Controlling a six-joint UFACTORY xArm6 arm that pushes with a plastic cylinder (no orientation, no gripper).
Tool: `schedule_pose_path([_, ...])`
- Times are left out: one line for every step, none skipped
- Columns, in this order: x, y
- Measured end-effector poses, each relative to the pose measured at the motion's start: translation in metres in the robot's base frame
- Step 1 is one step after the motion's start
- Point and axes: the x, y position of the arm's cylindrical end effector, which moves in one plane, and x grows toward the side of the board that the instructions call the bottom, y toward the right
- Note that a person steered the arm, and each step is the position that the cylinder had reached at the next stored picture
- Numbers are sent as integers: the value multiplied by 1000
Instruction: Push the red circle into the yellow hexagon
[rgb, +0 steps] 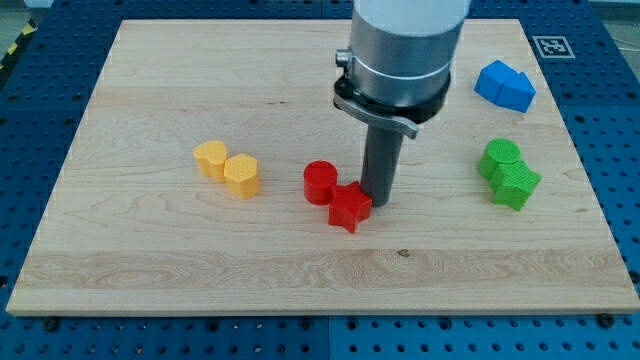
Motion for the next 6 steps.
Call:
schedule_pose_path([-9,-16])
schedule_pose_path([-13,-32])
schedule_pose_path([-15,-48])
schedule_pose_path([-16,-64])
schedule_pose_path([-16,-79])
schedule_pose_path([-16,-87])
